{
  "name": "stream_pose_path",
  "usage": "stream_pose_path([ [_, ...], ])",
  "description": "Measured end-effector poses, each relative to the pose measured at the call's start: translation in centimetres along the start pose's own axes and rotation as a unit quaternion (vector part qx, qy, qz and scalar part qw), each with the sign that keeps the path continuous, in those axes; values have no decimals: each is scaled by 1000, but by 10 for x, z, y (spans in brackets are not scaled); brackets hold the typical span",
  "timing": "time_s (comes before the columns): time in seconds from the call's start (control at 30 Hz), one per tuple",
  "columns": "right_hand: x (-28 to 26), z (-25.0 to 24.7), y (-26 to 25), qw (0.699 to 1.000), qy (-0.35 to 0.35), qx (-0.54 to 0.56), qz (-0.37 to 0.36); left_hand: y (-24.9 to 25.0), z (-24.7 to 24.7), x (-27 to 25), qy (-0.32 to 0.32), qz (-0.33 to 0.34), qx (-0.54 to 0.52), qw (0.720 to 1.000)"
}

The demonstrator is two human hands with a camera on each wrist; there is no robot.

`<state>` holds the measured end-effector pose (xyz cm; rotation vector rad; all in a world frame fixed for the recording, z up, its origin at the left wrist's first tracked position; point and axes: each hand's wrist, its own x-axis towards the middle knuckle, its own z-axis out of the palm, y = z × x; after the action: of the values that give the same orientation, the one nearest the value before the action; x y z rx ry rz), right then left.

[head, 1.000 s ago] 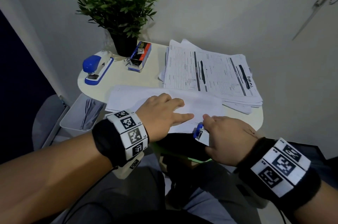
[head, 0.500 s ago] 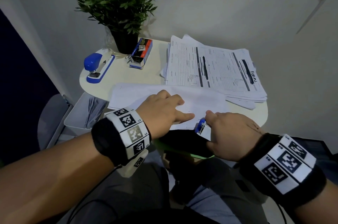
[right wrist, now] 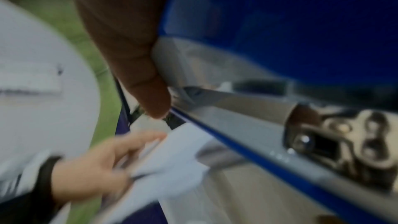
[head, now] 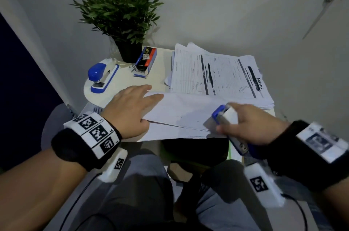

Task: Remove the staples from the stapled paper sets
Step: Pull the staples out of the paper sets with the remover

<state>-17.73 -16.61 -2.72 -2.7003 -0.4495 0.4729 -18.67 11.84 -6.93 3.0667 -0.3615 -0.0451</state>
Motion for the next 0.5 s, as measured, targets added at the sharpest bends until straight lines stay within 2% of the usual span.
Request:
stream_pose_path([
  [0.13, 20, -31, -2, 980, 122, 157, 31, -10, -8, -7, -23, -24, 7, 999],
  [0.2, 45, -43, 4, 962, 170, 197, 85, -12, -9, -10, -7, -25, 0, 1000],
  [0.23, 57, -49, 5, 950, 174, 233, 115, -12, -11, -11, 1, -29, -15, 999],
  [0.3, 80, -56, 16, 923, 141, 313, 173, -15, -16, -12, 37, -45, -61, 996],
  [0.37, 91, -56, 17, 913, 100, 338, 203, -22, -27, -12, 72, -64, -59, 994],
  [0.43, 98, -51, 8, 921, 80, 318, 211, -32, -43, -17, 118, -97, -48, 987],
  [0.5, 108, -43, 7, 945, 107, 235, 198, -42, -61, -26, 168, -121, -48, 977],
])
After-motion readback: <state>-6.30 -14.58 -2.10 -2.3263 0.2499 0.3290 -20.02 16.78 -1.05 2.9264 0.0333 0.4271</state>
